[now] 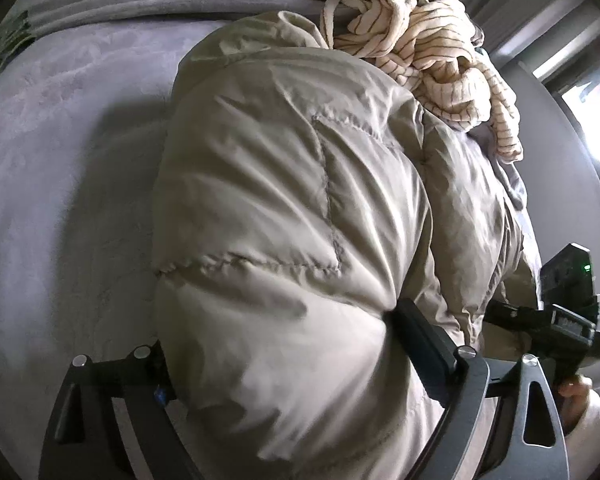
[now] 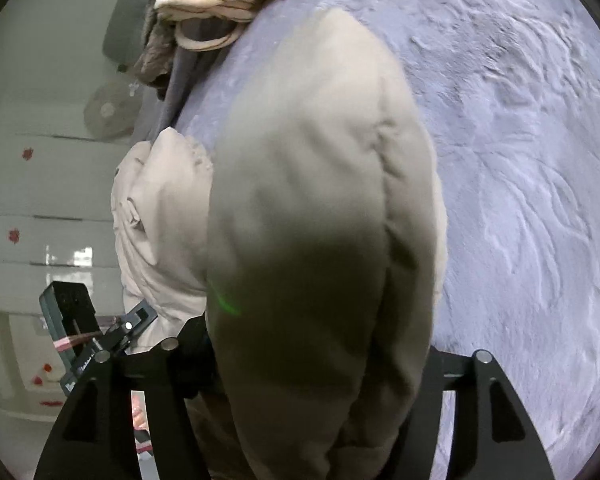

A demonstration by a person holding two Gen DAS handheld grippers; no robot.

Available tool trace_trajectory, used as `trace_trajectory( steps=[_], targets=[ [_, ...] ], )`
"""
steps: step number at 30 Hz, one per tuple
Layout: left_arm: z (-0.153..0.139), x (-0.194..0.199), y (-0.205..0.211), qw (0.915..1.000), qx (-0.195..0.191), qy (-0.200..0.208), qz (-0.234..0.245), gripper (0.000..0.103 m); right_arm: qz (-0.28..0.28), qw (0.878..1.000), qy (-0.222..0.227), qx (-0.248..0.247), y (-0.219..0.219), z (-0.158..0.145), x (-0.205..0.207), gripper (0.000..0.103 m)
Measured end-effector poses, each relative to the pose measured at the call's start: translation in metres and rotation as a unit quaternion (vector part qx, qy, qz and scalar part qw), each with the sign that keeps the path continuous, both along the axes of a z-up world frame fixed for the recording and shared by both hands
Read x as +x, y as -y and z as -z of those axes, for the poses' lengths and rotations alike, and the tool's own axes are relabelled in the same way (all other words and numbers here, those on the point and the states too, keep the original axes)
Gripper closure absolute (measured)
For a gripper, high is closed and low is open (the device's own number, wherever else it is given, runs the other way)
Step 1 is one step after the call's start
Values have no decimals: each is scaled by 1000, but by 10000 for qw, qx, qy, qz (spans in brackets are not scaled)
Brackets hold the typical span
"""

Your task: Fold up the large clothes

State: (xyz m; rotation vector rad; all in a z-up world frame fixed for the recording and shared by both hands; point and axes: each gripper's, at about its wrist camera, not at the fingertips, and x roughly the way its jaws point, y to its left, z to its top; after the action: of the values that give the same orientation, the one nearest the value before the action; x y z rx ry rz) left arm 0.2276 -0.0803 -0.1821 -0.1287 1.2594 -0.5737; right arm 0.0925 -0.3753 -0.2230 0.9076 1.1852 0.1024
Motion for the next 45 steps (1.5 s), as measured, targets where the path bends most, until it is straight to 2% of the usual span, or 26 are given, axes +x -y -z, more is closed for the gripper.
trace_trajectory(
  steps=[6,10,13,14,16,18,20,22,24,28,31,34,36,41,45],
  targets=[
    [-8,-1,-2,9997,216,80,-52,10,-25,9964,-83,-842,-7,-46,-13,36],
    [-14,-4,-3,9988,440,198,-60,10,218,9905,-4,-1355,5,-75,-37,36],
    [-20,-6,-2,9973,664,310,-44,10,398,9880,161,-1481,15,-90,-65,36],
    [-22,-7,-2,9965,756,353,-54,10,415,9871,200,-1533,12,-89,-59,37],
    [-27,-9,-2,9950,901,430,-68,10,360,9843,333,-1695,3,-103,-61,46],
    [-33,-12,-2,9928,1067,532,-68,10,230,9822,417,-1818,-6,-115,-63,64],
    [-38,-15,-2,9907,1208,632,-58,10,-67,9808,530,-1874,-22,-122,-62,72],
    [-45,-20,-4,9870,1401,784,-60,10,-386,9770,613,-2004,-40,-127,-64,72],
    [-53,-27,-10,9851,1473,882,-105,10,-628,9733,613,-2121,-57,-126,-64,72],
    [-64,-55,-37,9876,1217,943,-304,10,-1081,9633,259,-2442,-84,-100,-74,72],
    [-51,-74,-51,9872,1327,817,-340,10,-1135,9620,-88,-2481,-86,-74,-82,72],
    [-35,-83,-59,9896,1209,628,-458,9,-1092,9637,-267,-2420,-82,-57,-87,74],
    [-29,-87,-58,9864,1374,755,-489,0,-1137,9603,-305,-2528,-82,-50,-88,75],
    [-32,-91,-57,9863,1437,653,-483,0,-1064,9580,-429,-2628,-84,-41,-89,75],
    [-44,-99,-57,9844,1568,689,-399,0,-915,9617,-405,-2553,-85,-53,-96,75]
  ],
)
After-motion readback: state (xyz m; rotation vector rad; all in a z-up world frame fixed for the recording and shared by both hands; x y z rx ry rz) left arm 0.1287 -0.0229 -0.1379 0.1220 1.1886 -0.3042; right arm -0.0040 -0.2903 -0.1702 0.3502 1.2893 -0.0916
